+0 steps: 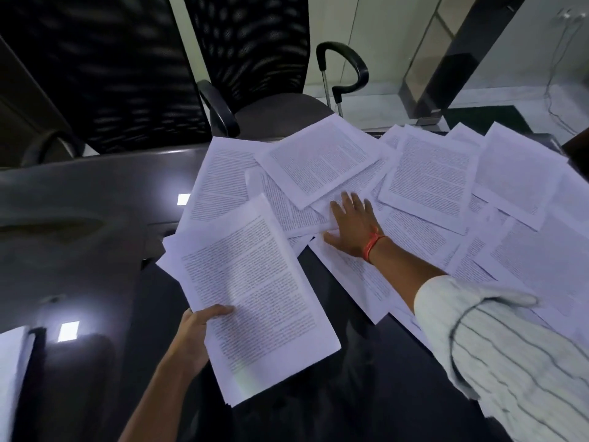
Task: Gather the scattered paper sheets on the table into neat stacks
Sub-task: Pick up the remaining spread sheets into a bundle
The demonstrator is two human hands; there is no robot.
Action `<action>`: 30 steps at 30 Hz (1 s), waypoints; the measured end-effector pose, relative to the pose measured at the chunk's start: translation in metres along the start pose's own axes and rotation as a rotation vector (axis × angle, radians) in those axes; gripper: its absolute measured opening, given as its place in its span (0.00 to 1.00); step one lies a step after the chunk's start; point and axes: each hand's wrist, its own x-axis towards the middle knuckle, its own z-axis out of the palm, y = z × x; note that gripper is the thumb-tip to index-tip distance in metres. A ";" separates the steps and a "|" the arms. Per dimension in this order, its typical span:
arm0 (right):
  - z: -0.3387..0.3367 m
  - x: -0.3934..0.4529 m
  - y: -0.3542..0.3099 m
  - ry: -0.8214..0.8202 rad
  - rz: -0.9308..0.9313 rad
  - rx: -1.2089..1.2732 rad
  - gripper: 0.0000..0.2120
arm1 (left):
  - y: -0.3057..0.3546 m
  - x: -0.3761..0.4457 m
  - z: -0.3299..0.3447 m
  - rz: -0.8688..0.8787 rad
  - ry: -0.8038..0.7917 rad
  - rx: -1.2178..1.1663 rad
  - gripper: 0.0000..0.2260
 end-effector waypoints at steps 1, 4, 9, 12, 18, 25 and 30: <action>0.001 0.003 -0.004 -0.031 -0.003 0.034 0.41 | 0.000 0.001 -0.003 0.001 -0.003 0.002 0.15; 0.004 0.010 -0.009 -0.031 0.011 0.053 0.47 | 0.000 0.003 -0.007 0.013 -0.014 0.029 0.12; -0.005 0.015 -0.016 0.061 -0.049 -0.113 0.38 | -0.003 0.005 -0.003 0.021 -0.038 0.034 0.13; -0.005 0.015 -0.021 0.118 -0.082 -0.115 0.24 | -0.007 0.002 0.001 0.022 -0.049 0.024 0.17; -0.010 -0.004 -0.021 0.237 -0.089 0.279 0.10 | -0.013 -0.005 -0.003 0.019 -0.083 0.054 0.15; -0.021 -0.079 -0.015 0.468 -0.016 0.737 0.12 | -0.038 -0.039 -0.009 -0.126 -0.106 0.154 0.30; -0.012 -0.158 0.003 0.636 -0.310 0.716 0.13 | -0.054 -0.054 0.009 -0.147 -0.050 0.195 0.19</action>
